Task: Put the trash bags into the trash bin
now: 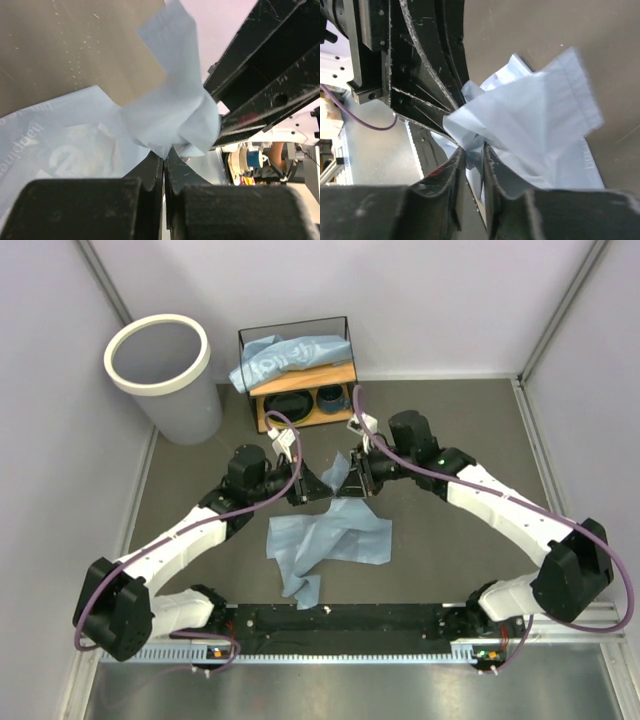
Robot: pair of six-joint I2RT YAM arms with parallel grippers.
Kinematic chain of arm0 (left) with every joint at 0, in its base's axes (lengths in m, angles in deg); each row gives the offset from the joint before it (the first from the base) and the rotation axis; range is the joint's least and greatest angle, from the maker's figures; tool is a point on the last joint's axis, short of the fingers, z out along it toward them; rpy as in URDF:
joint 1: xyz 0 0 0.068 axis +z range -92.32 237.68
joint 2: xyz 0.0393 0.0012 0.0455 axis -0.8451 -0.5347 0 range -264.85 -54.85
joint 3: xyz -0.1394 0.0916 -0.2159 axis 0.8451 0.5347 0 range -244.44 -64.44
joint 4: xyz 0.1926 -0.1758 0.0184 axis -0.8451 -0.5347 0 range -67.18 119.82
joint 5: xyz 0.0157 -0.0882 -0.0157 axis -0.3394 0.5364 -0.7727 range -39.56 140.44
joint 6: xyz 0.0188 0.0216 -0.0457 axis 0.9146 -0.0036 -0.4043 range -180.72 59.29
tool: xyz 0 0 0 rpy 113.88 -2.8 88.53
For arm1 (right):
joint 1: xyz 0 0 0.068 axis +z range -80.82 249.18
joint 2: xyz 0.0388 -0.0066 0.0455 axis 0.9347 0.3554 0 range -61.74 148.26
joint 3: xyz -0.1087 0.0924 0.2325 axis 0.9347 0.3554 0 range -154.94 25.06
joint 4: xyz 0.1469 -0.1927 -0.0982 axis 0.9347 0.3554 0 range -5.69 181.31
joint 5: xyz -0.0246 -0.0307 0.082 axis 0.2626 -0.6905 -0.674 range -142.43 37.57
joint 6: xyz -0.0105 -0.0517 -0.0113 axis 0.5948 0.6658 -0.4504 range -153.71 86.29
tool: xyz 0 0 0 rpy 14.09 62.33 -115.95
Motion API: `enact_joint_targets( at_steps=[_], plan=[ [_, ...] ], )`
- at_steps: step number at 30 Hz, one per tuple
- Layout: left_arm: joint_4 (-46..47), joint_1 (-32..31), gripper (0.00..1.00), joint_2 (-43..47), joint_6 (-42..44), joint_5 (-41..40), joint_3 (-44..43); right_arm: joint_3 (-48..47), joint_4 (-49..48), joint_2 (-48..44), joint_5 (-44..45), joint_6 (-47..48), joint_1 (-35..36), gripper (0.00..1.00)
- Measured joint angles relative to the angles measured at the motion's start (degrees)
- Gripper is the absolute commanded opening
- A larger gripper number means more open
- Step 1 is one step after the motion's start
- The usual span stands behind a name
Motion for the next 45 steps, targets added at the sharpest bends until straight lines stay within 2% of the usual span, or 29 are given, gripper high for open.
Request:
enact_joint_targets(
  at_steps=[1, 9, 14, 19, 20, 21, 23, 25, 27, 32, 37, 41, 43, 45],
  plan=[
    [-0.57, 0.11, 0.00, -0.04, 0.39, -0.15, 0.00, 0.00, 0.55, 0.00, 0.44, 0.44, -0.02, 0.00],
    [-1.95, 0.98, 0.00, 0.37, 1.44, -0.87, 0.07, 0.42, 1.90, -1.60, 2.19, 1.97, -1.99, 0.00],
    [-4.31, 3.82, 0.00, 1.22, 3.65, -1.64, 0.81, 3.96, 3.15, -6.97, 1.77, 2.71, -5.75, 0.00],
    [-6.05, 4.37, 0.00, 1.22, 6.23, -2.62, 0.79, 7.17, 3.98, -12.31, 0.13, 3.48, -6.03, 0.02],
    [-6.36, 4.28, 0.00, 1.22, 6.80, -2.58, 0.79, 7.74, 4.17, -13.22, -0.33, 3.63, -6.01, 0.33],
    [-6.56, 4.22, 0.00, 1.22, 7.28, -2.51, 0.76, 8.26, 4.31, -14.05, -0.96, 3.72, -6.03, 0.48],
    [-7.10, 4.04, 0.00, 1.20, 8.74, -2.14, 0.42, 8.81, 4.87, -15.08, -2.14, 4.04, -6.03, 0.66],
    [-7.39, 3.52, 0.00, 1.20, 10.38, -1.75, -0.24, 8.92, 4.92, -15.30, -3.21, 3.87, -6.03, 0.73],
    [-7.78, 2.54, 0.00, 1.20, 11.93, -1.27, -1.53, 8.87, 4.81, -14.97, -4.04, 3.72, -6.03, 0.76],
    [-8.04, -2.73, 0.00, 1.20, 17.16, -0.55, -5.97, 7.13, 4.44, -10.67, -4.94, 1.90, -5.79, 0.88],
    [-8.98, -6.36, 0.00, 1.20, 22.40, -0.26, -8.26, 4.74, 3.56, -7.13, -4.85, -0.24, -5.53, 0.90],
    [-13.31, -7.65, 0.00, 1.18, 27.02, -1.38, -10.27, 2.93, 3.50, -6.73, -4.96, -0.66, -5.53, 0.90],
    [-15.02, -7.85, 0.00, 1.18, 29.11, -1.81, -11.19, 1.73, 3.17, -6.75, -4.79, -0.52, -5.46, 0.87],
    [-16.31, -8.20, 0.00, 1.18, 31.15, -2.34, -12.07, 1.07, 3.08, -6.78, -4.28, -0.42, -5.22, 0.72]
  ],
)
